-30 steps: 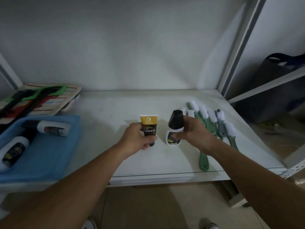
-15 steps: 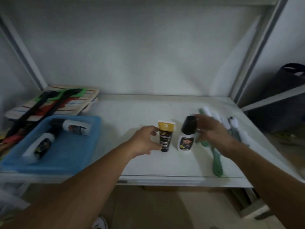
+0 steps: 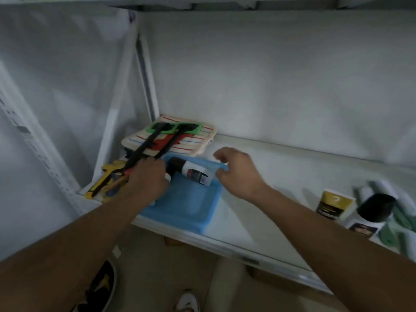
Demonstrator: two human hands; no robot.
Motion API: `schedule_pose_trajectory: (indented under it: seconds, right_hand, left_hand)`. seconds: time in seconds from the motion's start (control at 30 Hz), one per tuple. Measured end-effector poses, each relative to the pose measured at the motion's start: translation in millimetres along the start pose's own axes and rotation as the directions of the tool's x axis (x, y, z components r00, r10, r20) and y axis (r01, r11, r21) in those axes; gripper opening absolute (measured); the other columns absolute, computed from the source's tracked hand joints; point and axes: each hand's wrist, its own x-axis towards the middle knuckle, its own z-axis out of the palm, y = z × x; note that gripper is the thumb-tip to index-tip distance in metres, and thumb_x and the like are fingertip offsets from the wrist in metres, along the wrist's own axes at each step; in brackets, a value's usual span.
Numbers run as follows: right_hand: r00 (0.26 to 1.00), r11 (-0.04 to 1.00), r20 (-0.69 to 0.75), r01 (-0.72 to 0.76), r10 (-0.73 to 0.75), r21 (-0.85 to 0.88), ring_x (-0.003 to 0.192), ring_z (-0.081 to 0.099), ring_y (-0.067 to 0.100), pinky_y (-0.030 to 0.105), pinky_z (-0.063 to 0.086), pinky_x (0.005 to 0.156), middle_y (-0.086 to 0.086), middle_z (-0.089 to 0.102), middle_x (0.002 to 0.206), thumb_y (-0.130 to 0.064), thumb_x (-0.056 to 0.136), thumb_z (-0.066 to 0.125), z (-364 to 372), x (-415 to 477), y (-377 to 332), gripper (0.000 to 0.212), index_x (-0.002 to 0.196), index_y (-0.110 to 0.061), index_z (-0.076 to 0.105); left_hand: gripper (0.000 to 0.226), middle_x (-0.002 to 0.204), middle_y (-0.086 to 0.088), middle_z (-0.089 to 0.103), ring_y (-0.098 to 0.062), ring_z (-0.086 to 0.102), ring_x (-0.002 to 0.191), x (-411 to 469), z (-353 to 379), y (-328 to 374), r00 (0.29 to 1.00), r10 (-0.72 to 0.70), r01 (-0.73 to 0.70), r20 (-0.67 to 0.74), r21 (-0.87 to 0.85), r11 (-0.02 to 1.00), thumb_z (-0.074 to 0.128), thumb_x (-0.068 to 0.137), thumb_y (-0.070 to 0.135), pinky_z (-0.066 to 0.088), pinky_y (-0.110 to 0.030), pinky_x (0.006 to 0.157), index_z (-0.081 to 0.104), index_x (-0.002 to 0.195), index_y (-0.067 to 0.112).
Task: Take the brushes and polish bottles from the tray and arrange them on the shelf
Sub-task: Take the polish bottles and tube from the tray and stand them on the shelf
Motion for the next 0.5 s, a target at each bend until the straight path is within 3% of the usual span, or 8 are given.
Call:
schedule_pose_trajectory:
  seconds: [0.1, 0.2, 0.27, 0.33, 0.4, 0.47, 0.5]
  right_hand:
    - [0.977, 0.976, 0.197, -0.043, 0.086, -0.211, 0.104, 0.061, 0.037, 0.035, 0.045, 0.078, 0.018, 0.065, 0.115, -0.033, 0.087, 0.06, 49, 32, -13, 0.037, 0.112, -0.005, 0.058]
    - [0.97, 0.921, 0.21, -0.031, 0.121, -0.388, 0.112, 0.055, 0.037, 0.04, 0.046, 0.084, 0.02, 0.054, 0.124, -0.018, 0.087, 0.063, 84, 51, -14, 0.037, 0.12, -0.002, 0.052]
    - [0.973, 0.881, 0.181, -0.044, 0.145, -0.471, 0.115, 0.048, 0.035, 0.041, 0.046, 0.088, 0.018, 0.047, 0.125, -0.017, 0.087, 0.065, 96, 58, -13, 0.041, 0.123, -0.003, 0.052]
    - [0.974, 0.846, 0.166, -0.045, 0.156, -0.531, 0.115, 0.048, 0.033, 0.041, 0.046, 0.089, 0.017, 0.047, 0.125, -0.019, 0.088, 0.066, 105, 62, -14, 0.041, 0.124, -0.005, 0.054]
    - [0.969, 0.855, 0.18, -0.055, 0.171, -0.515, 0.114, 0.054, 0.034, 0.039, 0.046, 0.082, 0.017, 0.052, 0.123, -0.015, 0.088, 0.067, 109, 63, -14, 0.039, 0.123, -0.004, 0.054]
    - [0.962, 0.915, 0.171, -0.133, 0.211, -0.382, 0.111, 0.06, 0.036, 0.037, 0.042, 0.075, 0.018, 0.059, 0.119, -0.02, 0.088, 0.067, 105, 62, -15, 0.038, 0.119, -0.003, 0.051]
    - [0.957, 0.941, 0.16, -0.192, 0.243, -0.278, 0.109, 0.061, 0.036, 0.035, 0.04, 0.073, 0.018, 0.061, 0.116, -0.028, 0.088, 0.067, 98, 62, -15, 0.041, 0.117, -0.003, 0.05]
  left_hand:
    - [0.03, 0.124, -0.014, 0.054, -0.031, 0.05, 0.116, 4, 13, 3, 0.993, 0.038, -0.066, 0.116, 0.252, 0.965, 0.05, 0.095, 0.021, 0.044, -0.038, 0.094, 0.051, 0.122, 0.01]
    - [0.039, 0.128, -0.013, 0.047, -0.029, 0.045, 0.119, 6, 30, 8, 0.999, 0.005, -0.019, 0.048, 0.293, 0.956, 0.054, 0.092, 0.016, 0.047, -0.035, 0.091, 0.048, 0.13, 0.009]
    - [0.042, 0.132, -0.014, 0.048, -0.029, 0.047, 0.121, 5, 42, 9, 0.994, -0.003, -0.031, 0.112, 0.303, 0.952, 0.053, 0.093, 0.014, 0.048, -0.035, 0.094, 0.047, 0.133, 0.006]
    - [0.044, 0.132, -0.016, 0.051, -0.03, 0.054, 0.12, 4, 45, 9, 0.99, -0.029, -0.002, 0.138, 0.22, 0.976, 0.053, 0.092, 0.012, 0.05, -0.036, 0.092, 0.046, 0.134, 0.003]
    - [0.032, 0.119, -0.013, 0.059, -0.03, 0.06, 0.112, 5, 39, 8, 0.987, -0.033, 0.025, 0.155, 0.053, 0.998, 0.052, 0.089, 0.013, 0.051, -0.037, 0.083, 0.056, 0.12, 0.004]
    - [0.016, 0.098, -0.008, 0.058, -0.031, 0.062, 0.105, 11, 32, 2, 0.969, -0.067, 0.115, 0.237, -0.194, 0.974, 0.051, 0.091, 0.013, 0.047, -0.035, 0.074, 0.059, 0.102, 0.005]
    - [0.018, 0.097, -0.008, 0.056, -0.032, 0.061, 0.104, 12, 27, -1, 0.946, -0.105, 0.213, 0.305, -0.344, 0.915, 0.054, 0.092, 0.014, 0.046, -0.034, 0.075, 0.058, 0.105, 0.003]
